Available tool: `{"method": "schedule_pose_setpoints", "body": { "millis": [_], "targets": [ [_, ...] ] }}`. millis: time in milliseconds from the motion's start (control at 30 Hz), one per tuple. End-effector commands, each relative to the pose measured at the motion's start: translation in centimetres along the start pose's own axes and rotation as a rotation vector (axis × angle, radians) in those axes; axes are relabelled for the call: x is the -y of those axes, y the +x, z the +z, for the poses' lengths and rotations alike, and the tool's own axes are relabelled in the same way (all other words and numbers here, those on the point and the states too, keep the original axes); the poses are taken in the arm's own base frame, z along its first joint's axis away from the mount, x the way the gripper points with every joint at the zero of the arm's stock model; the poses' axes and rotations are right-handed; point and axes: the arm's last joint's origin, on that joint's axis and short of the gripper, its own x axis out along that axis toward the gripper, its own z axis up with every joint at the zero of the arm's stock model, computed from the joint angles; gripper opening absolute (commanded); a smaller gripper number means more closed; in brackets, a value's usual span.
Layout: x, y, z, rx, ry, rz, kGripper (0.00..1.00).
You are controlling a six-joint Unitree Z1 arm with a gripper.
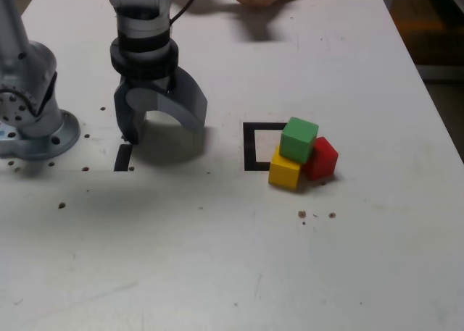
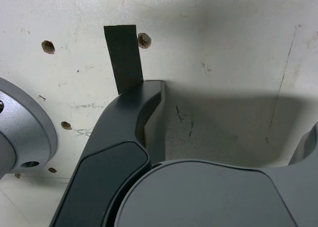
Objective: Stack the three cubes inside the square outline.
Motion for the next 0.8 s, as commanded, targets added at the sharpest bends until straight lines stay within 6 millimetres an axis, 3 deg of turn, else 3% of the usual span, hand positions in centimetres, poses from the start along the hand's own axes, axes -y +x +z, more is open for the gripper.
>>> {"method": "schedule_pose_setpoints", "body": {
  "millis": [0, 233, 367, 567, 767],
  "targets": [
    [0.0, 0.3, 0.1, -0.012, -0.002, 0.000, 1.00],
    [0.0, 0.0, -0.1, -0.004, -0.003, 0.004, 1.00],
    [-0.1, -1.1, -0.8, 0.012, -0.003, 0.030, 1.00],
    [-0.5, -4.9, -2.4, -0.034, 0.012, 0.101, 1.00],
    [-0.4, -9.2, -0.4, -0.011, 0.087, 0.095, 0.99]
  ]
}}
